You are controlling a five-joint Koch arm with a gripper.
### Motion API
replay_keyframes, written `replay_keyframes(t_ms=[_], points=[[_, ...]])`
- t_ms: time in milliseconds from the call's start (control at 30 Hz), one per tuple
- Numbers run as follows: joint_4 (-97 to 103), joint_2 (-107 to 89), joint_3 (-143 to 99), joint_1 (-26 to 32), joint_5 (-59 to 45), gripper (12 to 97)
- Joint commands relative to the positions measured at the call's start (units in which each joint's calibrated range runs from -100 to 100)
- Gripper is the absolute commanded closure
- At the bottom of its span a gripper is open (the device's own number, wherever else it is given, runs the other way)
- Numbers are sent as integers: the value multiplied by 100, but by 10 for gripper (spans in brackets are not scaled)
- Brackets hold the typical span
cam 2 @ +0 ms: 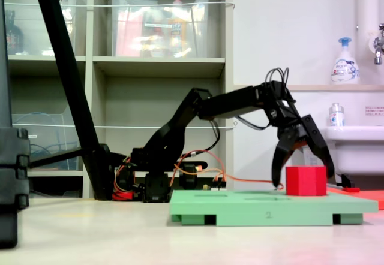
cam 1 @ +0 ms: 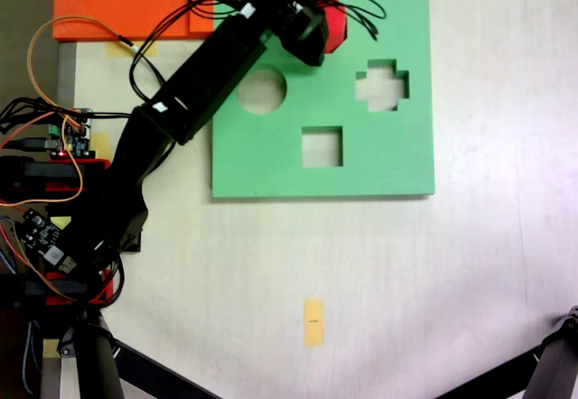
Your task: Put the octagonal pillar block into the corresponding hole
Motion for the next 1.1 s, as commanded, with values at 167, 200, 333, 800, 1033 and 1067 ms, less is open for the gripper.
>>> replay_keyframes(t_ms=[167,200,333,800,1033,1067], points=[[-853,-2001,281,132,-557,180],[-1161,-2476,281,117,-762,181],[-2172,-4264,281,-122,-2510,181],[-2297,-7211,-217,-2838,-6168,392],[-1826,-8370,-1982,-3175,-6339,393],[-1238,-8747,-2690,-3214,-6413,393]])
